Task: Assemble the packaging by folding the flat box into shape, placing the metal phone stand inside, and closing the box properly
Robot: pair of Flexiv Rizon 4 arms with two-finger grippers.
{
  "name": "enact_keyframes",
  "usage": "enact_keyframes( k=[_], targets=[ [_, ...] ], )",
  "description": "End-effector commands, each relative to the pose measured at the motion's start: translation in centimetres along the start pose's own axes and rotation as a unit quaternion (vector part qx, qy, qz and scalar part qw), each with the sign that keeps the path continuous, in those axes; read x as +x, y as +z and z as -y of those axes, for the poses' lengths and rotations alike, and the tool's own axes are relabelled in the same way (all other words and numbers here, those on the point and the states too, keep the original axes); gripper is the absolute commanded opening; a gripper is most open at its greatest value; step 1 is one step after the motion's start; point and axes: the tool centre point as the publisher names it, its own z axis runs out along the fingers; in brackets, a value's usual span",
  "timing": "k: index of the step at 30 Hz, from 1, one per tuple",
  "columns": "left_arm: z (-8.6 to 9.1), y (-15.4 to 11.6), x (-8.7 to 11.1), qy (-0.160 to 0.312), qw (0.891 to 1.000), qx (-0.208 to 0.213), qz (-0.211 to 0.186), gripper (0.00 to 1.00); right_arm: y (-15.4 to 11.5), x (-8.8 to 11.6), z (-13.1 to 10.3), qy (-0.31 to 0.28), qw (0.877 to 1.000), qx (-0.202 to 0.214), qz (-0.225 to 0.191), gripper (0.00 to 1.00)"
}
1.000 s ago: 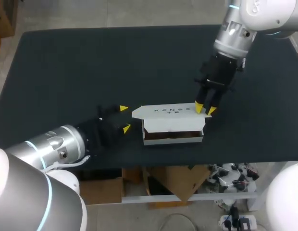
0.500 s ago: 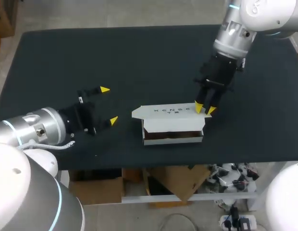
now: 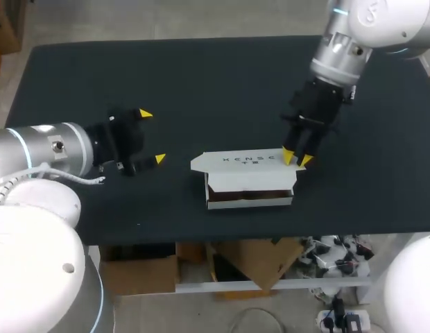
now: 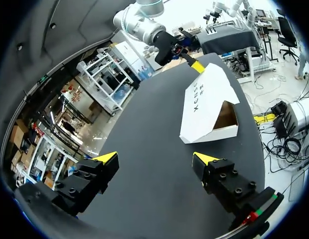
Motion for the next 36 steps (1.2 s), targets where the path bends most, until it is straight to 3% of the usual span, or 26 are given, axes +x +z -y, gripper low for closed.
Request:
enact_keyframes(
  k=[1, 4, 8, 13, 18, 20, 24, 26, 36],
  targets=[
    [0.4, 0.4, -0.4, -0.001, 0.994, -0.078, -0.076, 1.0, 0.2, -0.4, 0.0, 0.001, 1.0, -0.002, -0.003, 0.34],
    [0.4, 0.4, -0.4, -0.001, 0.994, -0.078, -0.076, 1.0, 0.3, -0.4, 0.0, 0.001, 1.0, -0.001, -0.003, 0.35],
    [1.4, -0.1, -0.2, -0.027, 0.995, -0.041, -0.085, 1.0, 0.3, -0.4, 0.0, -0.001, 1.0, -0.001, -0.002, 0.34],
    [3.5, -0.5, -0.5, -0.092, 0.989, -0.078, -0.085, 1.0, 0.3, -0.5, -0.1, -0.002, 1.0, -0.003, -0.004, 0.34],
    [4.9, -0.5, -1.1, -0.192, 0.966, -0.131, -0.113, 1.0, 0.4, -0.5, -0.1, -0.002, 1.0, -0.003, -0.006, 0.34],
    [5.2, -0.3, -1.4, -0.25, 0.946, -0.161, -0.127, 1.0, 0.4, -0.6, -0.1, -0.001, 1.0, -0.004, -0.006, 0.34],
    [6.0, -0.3, -0.7, -0.264, 0.942, -0.169, -0.119, 1.0, 0.5, -0.6, 0.0, -0.001, 1.0, -0.004, -0.006, 0.34],
    [6.2, -0.2, -0.8, -0.302, 0.926, -0.195, -0.114, 1.0, 0.5, -0.6, 0.0, -0.001, 1.0, -0.004, -0.007, 0.34],
    [6.2, -0.2, -0.8, -0.302, 0.926, -0.195, -0.114, 1.0, 0.6, -0.5, 0.1, -0.004, 1.0, -0.006, -0.007, 0.35]
  ],
)
